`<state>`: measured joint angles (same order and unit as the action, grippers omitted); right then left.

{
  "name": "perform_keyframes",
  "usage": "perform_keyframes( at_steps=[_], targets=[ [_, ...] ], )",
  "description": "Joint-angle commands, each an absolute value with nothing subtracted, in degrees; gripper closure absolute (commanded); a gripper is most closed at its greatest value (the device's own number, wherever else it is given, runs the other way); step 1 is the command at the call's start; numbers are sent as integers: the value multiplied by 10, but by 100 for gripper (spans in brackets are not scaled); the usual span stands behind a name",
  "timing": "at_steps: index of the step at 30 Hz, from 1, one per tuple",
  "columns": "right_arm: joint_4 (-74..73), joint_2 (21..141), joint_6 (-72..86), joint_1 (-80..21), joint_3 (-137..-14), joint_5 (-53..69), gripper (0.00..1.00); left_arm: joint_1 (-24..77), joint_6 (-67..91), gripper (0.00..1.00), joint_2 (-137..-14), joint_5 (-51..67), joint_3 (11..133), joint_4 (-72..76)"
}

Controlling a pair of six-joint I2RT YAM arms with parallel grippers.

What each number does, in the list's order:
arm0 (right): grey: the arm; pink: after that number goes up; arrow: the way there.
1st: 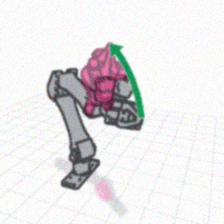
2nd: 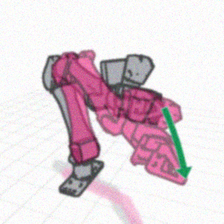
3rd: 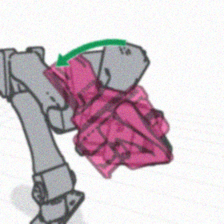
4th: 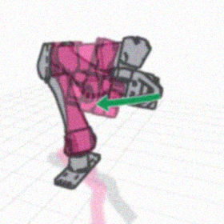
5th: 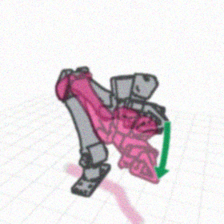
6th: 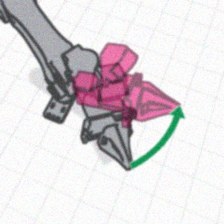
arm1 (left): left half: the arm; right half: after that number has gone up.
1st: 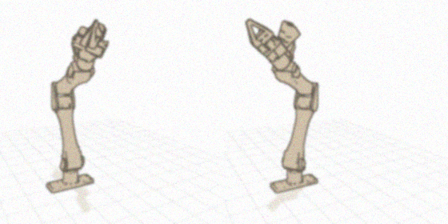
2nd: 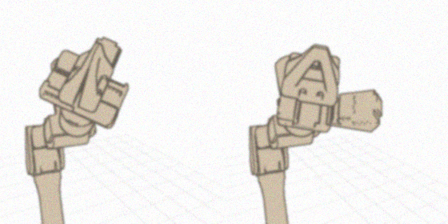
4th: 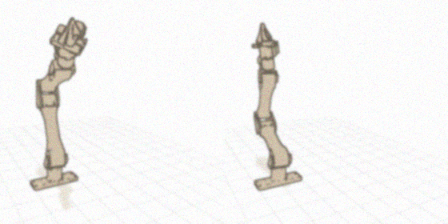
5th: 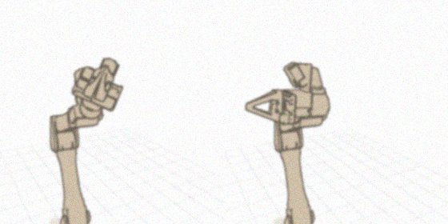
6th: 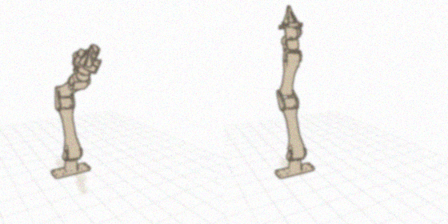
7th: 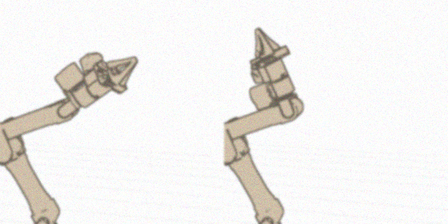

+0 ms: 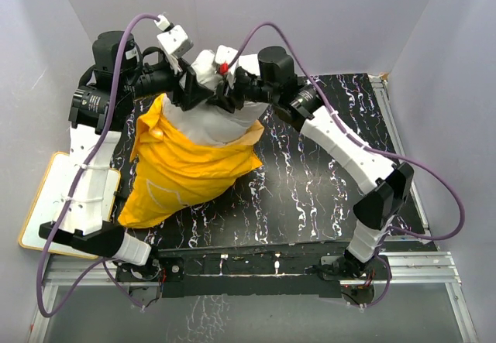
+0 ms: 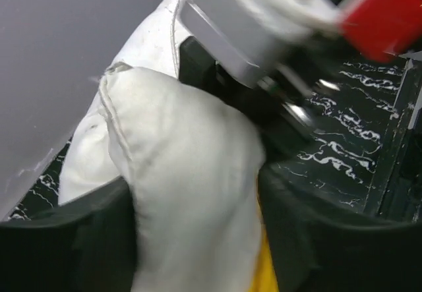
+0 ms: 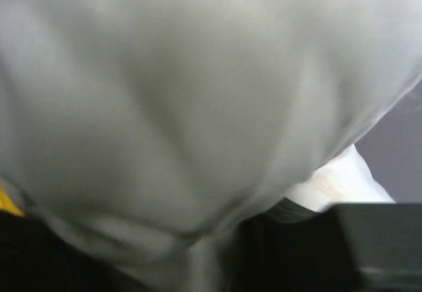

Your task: Remove the pillowcase from the pillow

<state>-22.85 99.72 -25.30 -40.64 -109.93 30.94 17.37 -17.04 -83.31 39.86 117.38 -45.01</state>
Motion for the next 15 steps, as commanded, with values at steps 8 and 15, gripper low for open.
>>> perform_keyframes(
  at_steps=[8, 15],
  targets=[
    [207, 869, 71, -205, -773, 379, 92, 163, -229, 3, -747, 177, 1099, -463],
    [328, 823, 109, -156, -710, 418, 92, 105, -305, 3, -668, 144, 939, -485]
  ],
)
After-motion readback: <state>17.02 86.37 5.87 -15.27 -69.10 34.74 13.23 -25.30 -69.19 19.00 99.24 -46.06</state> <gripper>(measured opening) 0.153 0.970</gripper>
